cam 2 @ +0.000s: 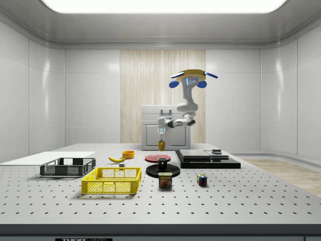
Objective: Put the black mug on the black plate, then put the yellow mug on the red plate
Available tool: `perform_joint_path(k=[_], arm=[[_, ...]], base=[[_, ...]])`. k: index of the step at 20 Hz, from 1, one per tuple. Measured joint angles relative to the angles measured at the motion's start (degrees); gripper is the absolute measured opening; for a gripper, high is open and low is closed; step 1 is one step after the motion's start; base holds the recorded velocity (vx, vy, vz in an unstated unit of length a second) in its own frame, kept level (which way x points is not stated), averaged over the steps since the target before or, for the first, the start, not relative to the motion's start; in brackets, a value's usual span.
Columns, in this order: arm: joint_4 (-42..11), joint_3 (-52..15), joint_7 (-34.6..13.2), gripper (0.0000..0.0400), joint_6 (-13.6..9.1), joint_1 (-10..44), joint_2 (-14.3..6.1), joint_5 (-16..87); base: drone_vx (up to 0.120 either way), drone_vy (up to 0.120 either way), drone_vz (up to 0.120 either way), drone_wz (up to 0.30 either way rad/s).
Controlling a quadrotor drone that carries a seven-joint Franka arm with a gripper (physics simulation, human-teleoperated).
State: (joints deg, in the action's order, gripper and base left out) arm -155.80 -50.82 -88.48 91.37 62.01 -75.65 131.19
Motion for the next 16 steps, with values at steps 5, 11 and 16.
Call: perform_joint_path(k=[5, 11, 16], arm=[[0.0, 0.0, 0.0, 0.0110, 0.0, 0.0, 0.0, 0.0], [0.0, 0.0, 0.0, 0.0110, 0.0, 0.0, 0.0, 0.0], [0.0, 0.1, 0.0, 0.0110, 0.0, 0.0, 0.1, 0.1]], base=[[0.064, -0.120, 0.000, 0.000], [0.027, -0.120, 0.000, 0.000], [0.000, -0.048, 0.000, 0.000]])
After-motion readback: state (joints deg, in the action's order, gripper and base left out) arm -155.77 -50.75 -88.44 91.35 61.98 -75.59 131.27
